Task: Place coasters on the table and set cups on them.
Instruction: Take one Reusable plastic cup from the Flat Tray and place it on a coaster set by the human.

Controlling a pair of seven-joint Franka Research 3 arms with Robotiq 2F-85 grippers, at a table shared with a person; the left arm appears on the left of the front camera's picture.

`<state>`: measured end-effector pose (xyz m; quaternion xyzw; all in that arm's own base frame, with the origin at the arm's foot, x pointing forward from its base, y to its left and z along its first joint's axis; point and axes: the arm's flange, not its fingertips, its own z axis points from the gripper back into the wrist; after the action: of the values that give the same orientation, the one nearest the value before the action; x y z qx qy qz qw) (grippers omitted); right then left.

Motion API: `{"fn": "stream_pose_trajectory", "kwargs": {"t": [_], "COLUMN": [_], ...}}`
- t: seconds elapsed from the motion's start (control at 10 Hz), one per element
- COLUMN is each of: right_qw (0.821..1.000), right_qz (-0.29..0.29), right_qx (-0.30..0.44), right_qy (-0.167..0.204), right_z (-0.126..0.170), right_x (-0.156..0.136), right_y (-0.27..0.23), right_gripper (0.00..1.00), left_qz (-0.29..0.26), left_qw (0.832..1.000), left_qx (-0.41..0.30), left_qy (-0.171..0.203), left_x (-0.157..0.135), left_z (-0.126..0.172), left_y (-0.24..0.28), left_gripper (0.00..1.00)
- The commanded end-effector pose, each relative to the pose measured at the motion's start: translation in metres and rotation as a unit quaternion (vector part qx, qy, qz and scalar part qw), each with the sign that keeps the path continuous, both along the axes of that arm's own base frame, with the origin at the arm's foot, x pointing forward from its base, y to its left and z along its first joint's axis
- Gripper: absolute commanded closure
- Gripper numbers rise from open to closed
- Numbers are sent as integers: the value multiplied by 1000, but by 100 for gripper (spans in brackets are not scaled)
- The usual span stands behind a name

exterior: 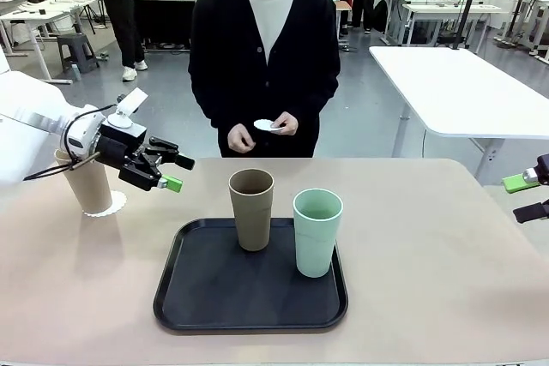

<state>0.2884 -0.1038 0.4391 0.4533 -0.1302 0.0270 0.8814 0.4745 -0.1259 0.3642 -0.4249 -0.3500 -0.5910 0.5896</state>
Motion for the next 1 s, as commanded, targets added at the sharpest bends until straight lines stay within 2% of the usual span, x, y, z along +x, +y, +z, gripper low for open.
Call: {"fn": "stream_pose_trajectory", "kwargs": {"t": [0.0,0.6,0.7,0.9], "right_qw": [1000,1000,1000,1000], "right_qz": [0,0,0,0], "right_qx": [5,5,5,5], "right_qy": [-2,-2,-2,-2], "right_z": [0,0,0,0], "right_x": [1,1,1,1], "right_y": [0,0,0,0], "right_gripper": [0,0,0,0], "left_qz": [0,4,5,38], "left_qw": [1000,1000,999,996], "left_qx": [1,0,-7,-14], "left_qy": [-2,-1,-45,-84], "left_x": [2,1,-2,-8], "left_z": [2,1,-7,-17], "left_y": [4,4,-4,-15], "left_gripper": [0,0,0,0]}}
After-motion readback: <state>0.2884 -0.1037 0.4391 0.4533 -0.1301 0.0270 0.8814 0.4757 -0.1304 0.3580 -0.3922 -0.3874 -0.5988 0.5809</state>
